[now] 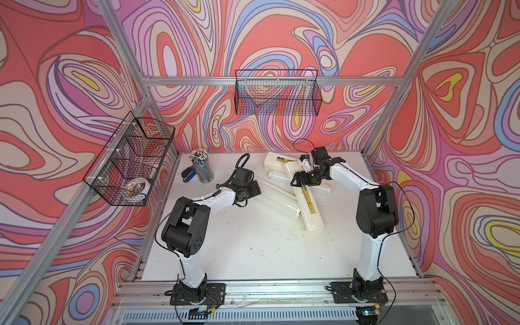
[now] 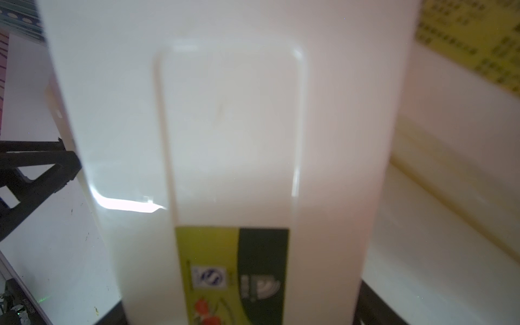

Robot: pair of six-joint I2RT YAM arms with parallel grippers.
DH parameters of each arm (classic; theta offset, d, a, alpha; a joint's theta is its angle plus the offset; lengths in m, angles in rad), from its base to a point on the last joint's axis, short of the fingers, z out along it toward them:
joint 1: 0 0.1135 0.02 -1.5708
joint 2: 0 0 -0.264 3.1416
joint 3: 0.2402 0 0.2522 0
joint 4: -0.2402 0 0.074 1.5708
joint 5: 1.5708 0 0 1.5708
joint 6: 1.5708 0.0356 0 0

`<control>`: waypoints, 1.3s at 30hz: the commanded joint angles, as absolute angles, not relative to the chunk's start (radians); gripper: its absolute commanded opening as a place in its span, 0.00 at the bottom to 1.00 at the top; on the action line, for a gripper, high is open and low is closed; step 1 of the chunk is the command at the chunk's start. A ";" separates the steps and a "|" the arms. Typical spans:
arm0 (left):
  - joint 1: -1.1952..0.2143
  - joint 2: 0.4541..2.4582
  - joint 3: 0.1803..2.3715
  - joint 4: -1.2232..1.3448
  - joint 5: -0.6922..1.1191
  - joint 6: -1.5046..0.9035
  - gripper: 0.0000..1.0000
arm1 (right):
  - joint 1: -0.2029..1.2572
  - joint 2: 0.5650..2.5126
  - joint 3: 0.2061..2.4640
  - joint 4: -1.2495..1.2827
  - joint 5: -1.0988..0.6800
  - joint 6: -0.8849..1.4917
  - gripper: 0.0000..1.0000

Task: Put plastic wrap rolls into dispensers
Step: Adjust the plastic wrap cutting box at the center of the board.

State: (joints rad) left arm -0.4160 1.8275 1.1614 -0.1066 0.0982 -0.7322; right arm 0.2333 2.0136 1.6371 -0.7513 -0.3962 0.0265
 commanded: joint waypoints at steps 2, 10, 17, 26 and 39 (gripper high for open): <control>-0.416 1.870 1.164 -0.183 0.113 -0.705 0.55 | 0.239 1.975 1.591 -0.764 -0.380 0.045 0.41; -0.416 1.928 1.239 -0.303 0.141 -0.599 0.38 | 0.239 1.910 1.578 -0.784 -0.328 0.060 0.41; -0.417 1.936 1.289 -0.390 0.151 -0.501 0.18 | 0.239 1.839 1.589 -0.823 -0.271 0.060 0.41; -0.416 2.017 1.474 -0.519 0.232 -0.205 0.02 | 0.240 1.799 1.558 -0.841 -0.252 0.080 0.40; -0.458 2.128 1.591 -0.613 0.334 -0.036 0.00 | 0.239 1.777 1.556 -0.853 -0.226 0.123 0.40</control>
State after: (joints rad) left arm -0.4198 2.0655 1.6058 -0.5110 0.2943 -0.1078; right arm 0.2356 1.8137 1.5555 -0.8459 -0.2348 0.1028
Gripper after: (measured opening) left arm 0.047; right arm 0.833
